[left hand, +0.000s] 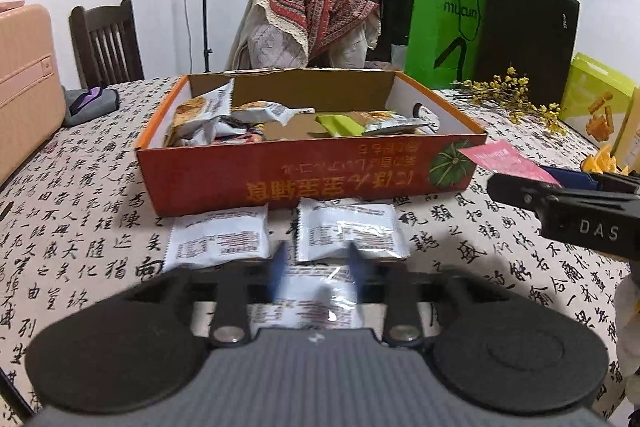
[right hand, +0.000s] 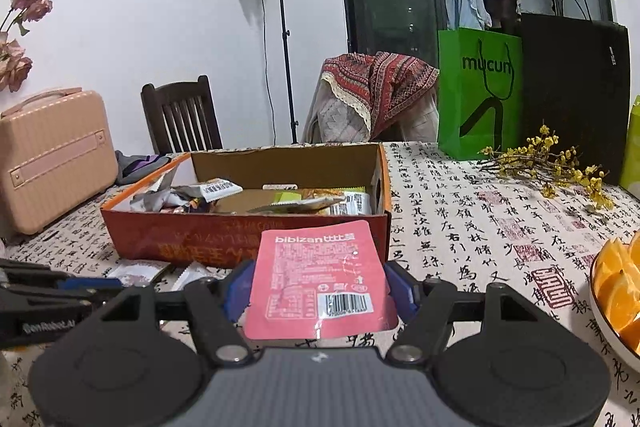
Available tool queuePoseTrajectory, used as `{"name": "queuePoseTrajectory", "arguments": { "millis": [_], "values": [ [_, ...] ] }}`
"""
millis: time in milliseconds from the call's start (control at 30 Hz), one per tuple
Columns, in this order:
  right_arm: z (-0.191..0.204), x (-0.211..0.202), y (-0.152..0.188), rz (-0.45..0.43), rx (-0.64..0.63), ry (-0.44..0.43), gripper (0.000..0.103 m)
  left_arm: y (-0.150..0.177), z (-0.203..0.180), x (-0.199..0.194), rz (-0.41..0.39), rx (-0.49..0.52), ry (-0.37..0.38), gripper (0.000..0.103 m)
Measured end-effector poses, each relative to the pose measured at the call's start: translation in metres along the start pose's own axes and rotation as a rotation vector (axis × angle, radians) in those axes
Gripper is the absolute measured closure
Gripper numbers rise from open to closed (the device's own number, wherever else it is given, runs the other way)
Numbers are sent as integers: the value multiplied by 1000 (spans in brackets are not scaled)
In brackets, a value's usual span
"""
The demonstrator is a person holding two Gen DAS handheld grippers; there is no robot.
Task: Organize snacks
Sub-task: 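Grasp a white biscuit packet with the left tool while the right tool holds the pink packet, then lower both packets into the cardboard box and open both tools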
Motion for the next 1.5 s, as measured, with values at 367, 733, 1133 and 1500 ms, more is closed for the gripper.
{"name": "queuePoseTrajectory", "arguments": {
  "millis": [367,733,1133,1500],
  "values": [
    [2,4,12,33,9,-15,35,18,11,38,135,5,-41,7],
    [2,3,15,39,12,-17,35,21,18,19,73,-20,-34,46],
    [12,-6,3,13,-19,-16,35,-5,20,-14,-53,-29,-8,49],
    [16,14,-51,-55,-57,3,35,-81,9,-1,-167,-47,7,48]
  ]
}}
Point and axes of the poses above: each gripper's, at about its wrist camera, not at the fingertips, and x roughly the way its jaws point, z to its left, y to its underside, the point moved 4 cm from there along x, roughly the way its jaws point, and after that the axes turned 8 degrees about -x, right-handed, at the moved point
